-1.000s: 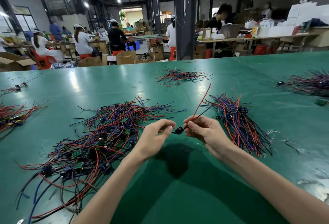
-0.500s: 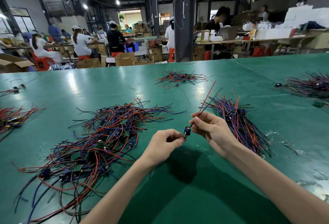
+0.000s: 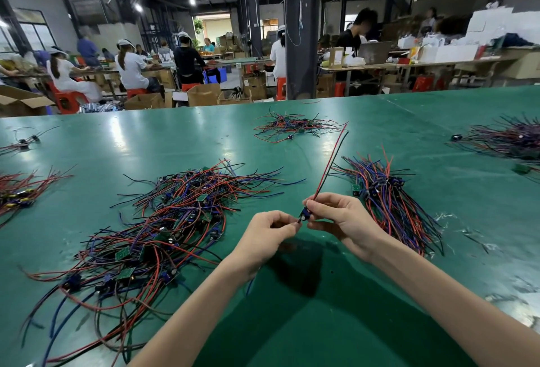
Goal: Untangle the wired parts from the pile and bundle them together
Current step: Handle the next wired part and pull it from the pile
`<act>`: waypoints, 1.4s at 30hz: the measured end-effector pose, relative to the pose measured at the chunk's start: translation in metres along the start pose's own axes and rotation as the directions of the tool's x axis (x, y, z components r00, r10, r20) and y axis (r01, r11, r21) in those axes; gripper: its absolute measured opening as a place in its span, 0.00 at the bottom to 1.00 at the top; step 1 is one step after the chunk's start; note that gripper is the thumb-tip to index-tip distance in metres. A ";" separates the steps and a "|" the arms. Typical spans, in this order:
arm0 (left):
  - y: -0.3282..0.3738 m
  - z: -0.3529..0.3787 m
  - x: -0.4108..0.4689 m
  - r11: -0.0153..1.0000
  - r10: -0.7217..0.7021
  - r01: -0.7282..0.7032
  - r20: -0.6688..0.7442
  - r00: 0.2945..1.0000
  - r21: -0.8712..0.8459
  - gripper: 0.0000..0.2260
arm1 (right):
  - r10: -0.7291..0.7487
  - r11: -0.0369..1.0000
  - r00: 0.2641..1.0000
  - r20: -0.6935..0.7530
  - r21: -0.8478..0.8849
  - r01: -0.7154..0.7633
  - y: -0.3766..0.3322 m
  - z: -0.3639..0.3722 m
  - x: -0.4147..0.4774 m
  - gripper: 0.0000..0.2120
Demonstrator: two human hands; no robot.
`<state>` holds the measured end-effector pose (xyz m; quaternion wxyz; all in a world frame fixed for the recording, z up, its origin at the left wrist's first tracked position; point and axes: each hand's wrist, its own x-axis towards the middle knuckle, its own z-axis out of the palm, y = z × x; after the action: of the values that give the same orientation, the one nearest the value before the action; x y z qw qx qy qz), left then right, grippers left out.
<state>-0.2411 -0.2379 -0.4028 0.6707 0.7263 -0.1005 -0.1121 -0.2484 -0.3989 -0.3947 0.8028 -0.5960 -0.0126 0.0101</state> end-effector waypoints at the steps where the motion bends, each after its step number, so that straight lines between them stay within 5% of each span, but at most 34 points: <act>1: 0.001 0.000 0.000 0.999 -0.024 0.025 0.021 0.999 -0.042 0.05 | -0.001 1.000 1.000 -0.011 0.006 0.001 -0.001 0.000 0.000 0.01; 10: 0.010 -0.003 -0.012 0.984 -0.119 0.159 0.366 0.923 -0.081 0.02 | 0.082 0.996 0.996 0.027 0.014 -0.082 0.000 0.000 -0.003 0.04; 16: 0.005 0.002 -0.010 0.972 -0.119 0.171 0.294 0.948 -0.160 0.07 | 0.184 0.980 0.981 0.062 0.071 -0.188 -0.002 -0.001 -0.002 0.07; 23: 0.008 0.001 -0.011 0.981 -0.116 0.158 0.308 0.944 -0.112 0.04 | 0.124 0.991 0.991 -0.045 0.048 -0.122 -0.003 -0.005 0.002 0.05; 27: 0.009 0.003 -0.012 0.947 -0.126 0.215 0.339 0.932 -0.238 0.08 | 0.157 0.987 0.988 0.004 0.037 -0.157 -0.001 -0.002 0.000 0.07; 32: 0.008 0.004 -0.009 0.933 -0.149 0.211 0.221 0.964 -0.291 0.07 | 0.184 0.983 0.983 0.032 -0.009 -0.183 0.000 -0.001 -0.001 0.08; 37: 0.009 0.004 -0.010 0.925 -0.168 0.230 0.217 0.962 -0.303 0.05 | 0.085 0.996 0.996 -0.019 -0.014 -0.085 0.003 -0.003 0.002 0.06; 42: 0.006 0.006 -0.010 0.961 -0.188 0.225 0.215 0.958 -0.163 0.05 | -0.117 0.947 0.993 0.020 -0.300 0.118 0.004 -0.002 0.000 0.07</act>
<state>-0.2526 -0.2405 -0.3971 0.7067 0.6524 -0.0789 -0.2623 -0.2480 -0.3994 -0.3995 0.7021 -0.7093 -0.0500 -0.0392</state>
